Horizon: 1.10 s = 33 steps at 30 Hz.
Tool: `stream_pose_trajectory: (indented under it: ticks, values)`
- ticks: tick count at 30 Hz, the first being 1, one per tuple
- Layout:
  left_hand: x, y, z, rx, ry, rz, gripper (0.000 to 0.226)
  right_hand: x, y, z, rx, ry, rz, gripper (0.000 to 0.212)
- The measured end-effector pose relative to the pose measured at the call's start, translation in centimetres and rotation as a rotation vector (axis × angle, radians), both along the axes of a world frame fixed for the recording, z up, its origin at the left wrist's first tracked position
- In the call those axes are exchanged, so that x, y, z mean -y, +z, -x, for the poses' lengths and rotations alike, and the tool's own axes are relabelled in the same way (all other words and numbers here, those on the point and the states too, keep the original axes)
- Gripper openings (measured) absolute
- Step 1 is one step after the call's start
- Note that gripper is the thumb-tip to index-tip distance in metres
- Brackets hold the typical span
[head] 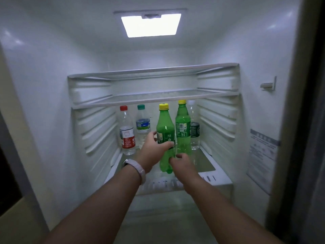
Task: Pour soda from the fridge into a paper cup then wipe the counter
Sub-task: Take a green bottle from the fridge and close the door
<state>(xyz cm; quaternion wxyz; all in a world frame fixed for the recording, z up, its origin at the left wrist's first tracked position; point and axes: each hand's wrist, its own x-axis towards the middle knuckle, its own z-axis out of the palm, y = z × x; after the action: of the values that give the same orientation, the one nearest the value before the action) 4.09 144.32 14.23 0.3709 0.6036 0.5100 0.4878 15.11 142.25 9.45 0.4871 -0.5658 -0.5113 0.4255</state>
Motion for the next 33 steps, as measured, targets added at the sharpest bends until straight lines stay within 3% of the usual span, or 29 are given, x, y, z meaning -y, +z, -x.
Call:
stream_pose_trajectory:
  ticks: [6,10,20,25,33]
  values:
    - [-1.0,-0.4,-0.9,0.035,0.005,-0.058,0.034,-0.5,-0.1,0.2,-0.048,-0.027,-0.037,0.030]
    - [-0.3,-1.3,-0.8,0.097,0.062,-0.127,0.036,-0.1,0.0,0.1,-0.072,-0.008,-0.050,0.014]
    - [4.5,-2.1,0.7,0.113,0.081,-0.252,0.046,1.9,-0.2,0.6,-0.098,0.053,0.020,0.019]
    - [8.0,-0.9,1.6,0.170,0.033,-0.274,0.051,4.7,-0.7,1.7,-0.208,0.076,0.032,0.023]
    - [14.9,-1.1,2.5,0.111,-0.007,-0.314,0.046,12.0,-0.9,1.5,-0.417,0.160,0.087,0.036]
